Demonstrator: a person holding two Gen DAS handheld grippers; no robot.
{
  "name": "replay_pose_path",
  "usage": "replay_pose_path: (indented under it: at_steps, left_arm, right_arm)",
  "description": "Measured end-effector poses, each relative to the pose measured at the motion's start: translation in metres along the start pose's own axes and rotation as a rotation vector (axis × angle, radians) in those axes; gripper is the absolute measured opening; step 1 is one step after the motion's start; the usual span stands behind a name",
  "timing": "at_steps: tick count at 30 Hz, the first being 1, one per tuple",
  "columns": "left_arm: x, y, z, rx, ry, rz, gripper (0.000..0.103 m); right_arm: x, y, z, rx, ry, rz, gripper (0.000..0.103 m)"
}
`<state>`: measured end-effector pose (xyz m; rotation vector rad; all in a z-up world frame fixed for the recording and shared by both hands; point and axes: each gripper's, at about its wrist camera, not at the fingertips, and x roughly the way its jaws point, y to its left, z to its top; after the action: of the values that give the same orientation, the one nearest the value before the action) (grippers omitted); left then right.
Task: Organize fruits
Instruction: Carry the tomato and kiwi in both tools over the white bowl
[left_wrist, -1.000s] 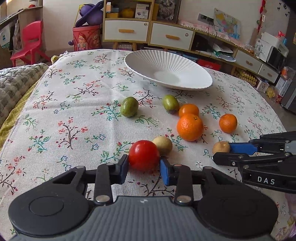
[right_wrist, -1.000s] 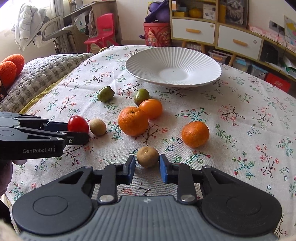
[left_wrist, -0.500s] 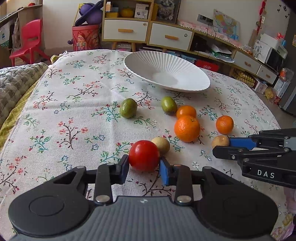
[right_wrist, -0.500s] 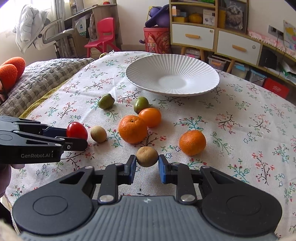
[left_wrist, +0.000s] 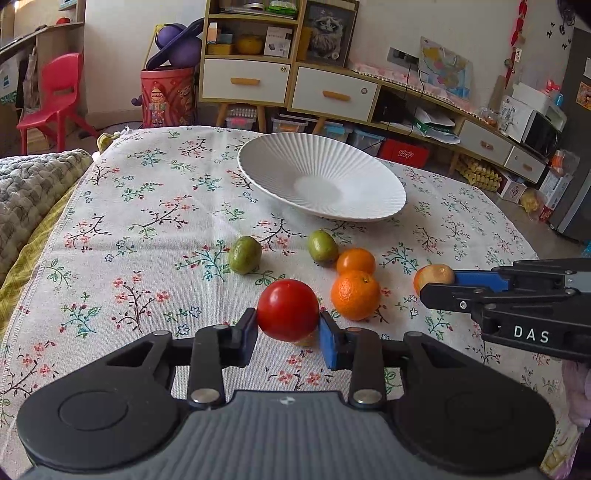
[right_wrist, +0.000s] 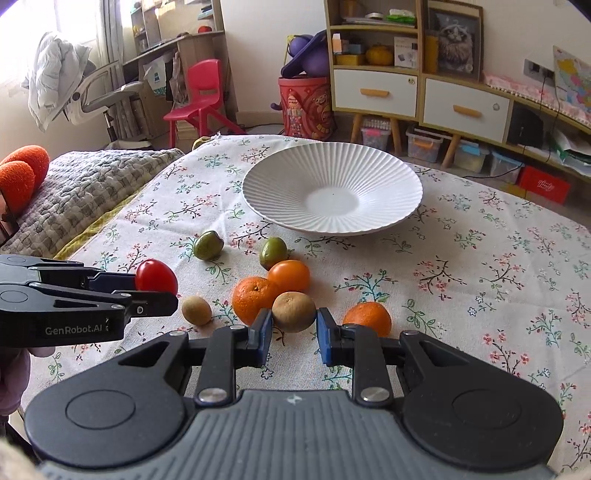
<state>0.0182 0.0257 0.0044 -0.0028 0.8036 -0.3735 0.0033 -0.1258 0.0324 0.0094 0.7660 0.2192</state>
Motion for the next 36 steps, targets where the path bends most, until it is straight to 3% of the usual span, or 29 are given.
replay_pose_path:
  at_steps: [15, 27, 36]
  left_arm:
    - [0.024, -0.005, 0.047, 0.001, -0.084, -0.006, 0.019]
    - [0.079, -0.015, 0.088, 0.05, -0.079, -0.035, 0.019]
    - [0.112, -0.018, 0.094, 0.096, -0.044, -0.039, 0.019]
  right_arm:
    - [0.02, -0.019, 0.041, 0.014, -0.078, -0.021, 0.023]
    - [0.056, -0.047, 0.071, -0.001, -0.086, 0.015, 0.023]
    - [0.085, -0.06, 0.08, 0.036, -0.046, 0.021, 0.023]
